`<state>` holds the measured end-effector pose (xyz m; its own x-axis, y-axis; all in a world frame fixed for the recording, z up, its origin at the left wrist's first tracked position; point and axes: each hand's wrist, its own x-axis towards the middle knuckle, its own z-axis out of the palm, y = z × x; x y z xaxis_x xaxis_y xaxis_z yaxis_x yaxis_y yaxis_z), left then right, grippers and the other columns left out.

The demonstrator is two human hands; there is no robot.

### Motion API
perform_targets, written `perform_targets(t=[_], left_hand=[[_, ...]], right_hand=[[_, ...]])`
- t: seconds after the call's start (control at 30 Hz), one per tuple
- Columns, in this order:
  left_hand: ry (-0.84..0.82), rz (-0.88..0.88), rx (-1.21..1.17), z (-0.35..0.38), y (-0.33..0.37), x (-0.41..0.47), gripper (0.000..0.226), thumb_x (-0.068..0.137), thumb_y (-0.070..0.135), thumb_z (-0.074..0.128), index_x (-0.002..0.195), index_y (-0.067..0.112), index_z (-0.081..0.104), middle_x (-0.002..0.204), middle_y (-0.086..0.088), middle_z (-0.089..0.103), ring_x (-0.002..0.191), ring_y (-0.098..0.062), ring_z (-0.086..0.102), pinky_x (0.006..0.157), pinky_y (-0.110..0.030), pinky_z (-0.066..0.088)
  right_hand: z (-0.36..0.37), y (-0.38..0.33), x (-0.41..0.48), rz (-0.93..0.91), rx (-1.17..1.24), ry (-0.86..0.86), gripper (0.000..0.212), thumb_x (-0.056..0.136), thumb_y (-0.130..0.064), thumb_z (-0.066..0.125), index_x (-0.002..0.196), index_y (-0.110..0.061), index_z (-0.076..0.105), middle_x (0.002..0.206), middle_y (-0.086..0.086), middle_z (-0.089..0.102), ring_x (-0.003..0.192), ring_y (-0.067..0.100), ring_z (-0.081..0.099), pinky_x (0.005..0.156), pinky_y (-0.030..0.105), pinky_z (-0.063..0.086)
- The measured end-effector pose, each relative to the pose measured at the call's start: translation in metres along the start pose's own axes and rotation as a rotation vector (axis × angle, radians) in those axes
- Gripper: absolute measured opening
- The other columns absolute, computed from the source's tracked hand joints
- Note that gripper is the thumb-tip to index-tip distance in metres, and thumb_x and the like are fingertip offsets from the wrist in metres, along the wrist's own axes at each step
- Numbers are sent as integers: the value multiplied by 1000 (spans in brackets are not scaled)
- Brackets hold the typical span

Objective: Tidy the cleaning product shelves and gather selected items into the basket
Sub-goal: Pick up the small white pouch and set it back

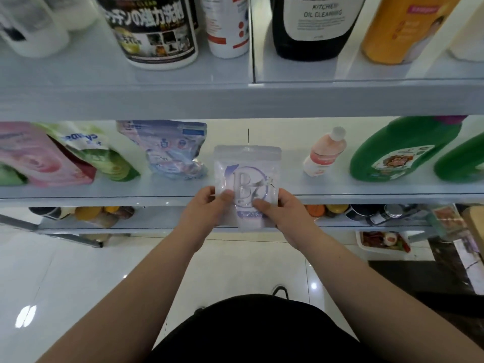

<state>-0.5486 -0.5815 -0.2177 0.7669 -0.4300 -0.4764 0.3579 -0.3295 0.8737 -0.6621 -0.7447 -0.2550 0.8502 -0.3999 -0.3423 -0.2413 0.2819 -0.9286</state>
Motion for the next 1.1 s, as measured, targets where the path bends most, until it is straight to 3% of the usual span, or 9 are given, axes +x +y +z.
perform_targets(t=[0.23, 0.3, 0.43, 0.57, 0.67, 0.77, 0.83, 0.93, 1.1], left_hand=[[-34, -145, -141, -29, -23, -19, 32, 106, 40, 49, 107, 12, 64, 86, -7, 71, 63, -19, 66, 44, -24, 49], [-146, -231, -377, -36, -22, -27, 27, 108, 29, 46, 100, 13, 65, 60, -3, 59, 41, -12, 47, 37, -17, 34], [-538, -421, -671, -40, -27, -53, 18, 96, 21, 45, 84, 14, 55, 56, 2, 41, 35, -6, 33, 33, -14, 27], [-675, -396, -328, -35, -42, -73, 25, 100, 21, 47, 76, 17, 54, 60, -2, 49, 45, -12, 45, 45, -18, 38], [-587, -164, -116, -47, -49, -66, 20, 105, 20, 50, 98, 19, 69, 95, -7, 76, 81, -21, 69, 68, -33, 56], [-582, -221, -240, -67, -49, -46, 40, 109, 43, 40, 126, 20, 69, 123, -9, 74, 111, -30, 70, 78, -40, 61], [-629, -195, -243, -73, -47, -38, 51, 107, 53, 35, 133, 21, 65, 129, -10, 71, 116, -32, 69, 81, -42, 61], [-710, -81, -158, -68, -48, -42, 48, 91, 34, 74, 134, 16, 62, 131, -12, 70, 116, -32, 69, 85, -42, 61], [-526, 42, -65, -34, -46, -60, 55, 73, 16, 86, 124, 16, 66, 118, -8, 76, 104, -31, 74, 78, -41, 62]], right_hand=[[61, -3, -33, 57, 298, -11, 28, 96, -45, 65, 104, -23, 81, 115, 8, 77, 106, 25, 73, 85, 40, 62], [71, -7, -42, 98, 325, 31, 43, 94, -48, 58, 110, -13, 77, 113, 11, 75, 106, 24, 70, 87, 39, 60], [91, 0, -65, 142, 206, 25, 47, 94, -34, 64, 132, -6, 61, 118, 12, 67, 111, 21, 63, 96, 42, 53], [102, 7, -90, 51, 335, 22, 43, 89, -21, 70, 127, -3, 58, 98, 3, 73, 83, 15, 67, 70, 30, 53], [95, 12, -102, -38, 421, 82, 37, 92, -12, 69, 128, -10, 62, 118, 5, 75, 105, 21, 72, 83, 34, 59], [82, 18, -109, -75, 404, 182, 35, 85, -12, 69, 118, -24, 73, 123, 6, 75, 109, 25, 73, 85, 36, 62], [75, 20, -113, -84, 339, 208, 31, 84, -14, 73, 109, -31, 77, 122, 6, 76, 108, 26, 74, 81, 36, 62], [66, 23, -114, -101, 279, 173, 33, 86, -14, 78, 116, -28, 73, 123, 8, 75, 109, 29, 73, 81, 37, 62], [47, 15, -110, -83, 179, 39, 48, 83, -11, 82, 128, -18, 67, 127, 10, 73, 117, 34, 70, 96, 46, 59]])
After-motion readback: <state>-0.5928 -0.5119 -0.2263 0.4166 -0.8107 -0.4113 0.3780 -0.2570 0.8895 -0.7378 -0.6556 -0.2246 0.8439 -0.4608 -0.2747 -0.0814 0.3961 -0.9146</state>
